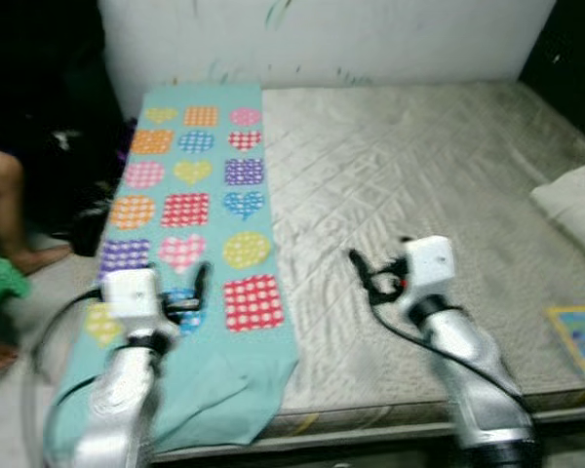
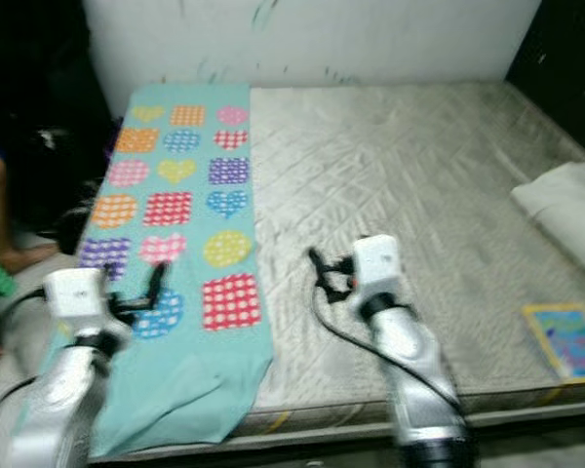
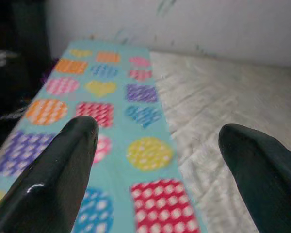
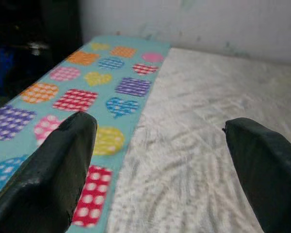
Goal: Clean up the room
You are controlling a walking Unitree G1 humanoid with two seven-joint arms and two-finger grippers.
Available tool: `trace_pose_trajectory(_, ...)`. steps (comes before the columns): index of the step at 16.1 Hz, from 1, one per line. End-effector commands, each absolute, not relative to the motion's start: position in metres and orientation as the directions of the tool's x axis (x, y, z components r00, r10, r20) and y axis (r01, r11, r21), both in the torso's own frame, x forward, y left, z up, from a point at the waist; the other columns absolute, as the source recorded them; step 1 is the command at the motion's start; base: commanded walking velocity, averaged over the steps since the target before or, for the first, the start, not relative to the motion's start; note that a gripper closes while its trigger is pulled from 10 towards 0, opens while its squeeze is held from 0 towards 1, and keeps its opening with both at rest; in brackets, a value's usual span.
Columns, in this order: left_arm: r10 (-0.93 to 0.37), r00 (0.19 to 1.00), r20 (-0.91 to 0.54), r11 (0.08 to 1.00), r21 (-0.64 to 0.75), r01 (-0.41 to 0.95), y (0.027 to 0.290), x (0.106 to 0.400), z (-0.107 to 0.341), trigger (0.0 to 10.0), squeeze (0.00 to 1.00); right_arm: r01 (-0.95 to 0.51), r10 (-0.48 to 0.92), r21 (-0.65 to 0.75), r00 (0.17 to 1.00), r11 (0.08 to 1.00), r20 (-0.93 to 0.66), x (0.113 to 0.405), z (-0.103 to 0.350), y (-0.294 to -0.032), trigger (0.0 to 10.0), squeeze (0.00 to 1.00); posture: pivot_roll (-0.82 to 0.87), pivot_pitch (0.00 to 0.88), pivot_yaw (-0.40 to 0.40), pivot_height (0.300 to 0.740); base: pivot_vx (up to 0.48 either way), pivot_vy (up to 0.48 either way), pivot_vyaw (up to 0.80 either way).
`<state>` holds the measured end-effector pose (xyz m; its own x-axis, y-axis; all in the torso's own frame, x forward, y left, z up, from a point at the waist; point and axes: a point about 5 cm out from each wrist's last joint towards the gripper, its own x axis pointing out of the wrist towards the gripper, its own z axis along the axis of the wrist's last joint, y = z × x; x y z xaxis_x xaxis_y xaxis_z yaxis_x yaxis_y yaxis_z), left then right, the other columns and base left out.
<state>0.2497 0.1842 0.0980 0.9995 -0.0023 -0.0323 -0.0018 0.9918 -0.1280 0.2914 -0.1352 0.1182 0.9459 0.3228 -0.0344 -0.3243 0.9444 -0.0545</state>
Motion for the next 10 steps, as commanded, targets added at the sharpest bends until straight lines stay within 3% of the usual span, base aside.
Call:
trace_pose_trajectory(1, 0.024, 0.998, -0.050, 0.990, -0.135, -0.031, 0.1868, 0.2485, 0.0956, 10.0, 0.00, -0.319, 0.318, -0.067, 0.948, 0.945, -0.027, 0.2915, 0.1198, -0.1358, 10.0, 0.00, -0.15, 0.072, 0.002, 0.740, 0.000, 0.000, 0.00)
trace_pose_trajectory(6, 0.044, 0.997, -0.061, 0.987, -0.152, -0.053, 0.1877, 0.2503, 0.0938, 10.0, 0.00, -0.321, 0.320, -0.072, 0.947, 0.944, -0.025, 0.2936, 0.1206, -0.1366, 10.0, 0.00, -0.15, 0.068, -0.003, 0.740, 0.000, 0.000, 0.00)
trace_pose_trajectory(10, 0.039, 0.997, -0.065, 0.986, -0.160, -0.049, 0.1866, 0.2511, 0.0932, 10.0, 0.00, -0.330, 0.329, -0.074, 0.944, 0.941, -0.025, 0.2948, 0.1216, -0.1349, 10.0, 0.00, -0.15, 0.067, -0.006, 0.740, 0.000, 0.439, 0.00)
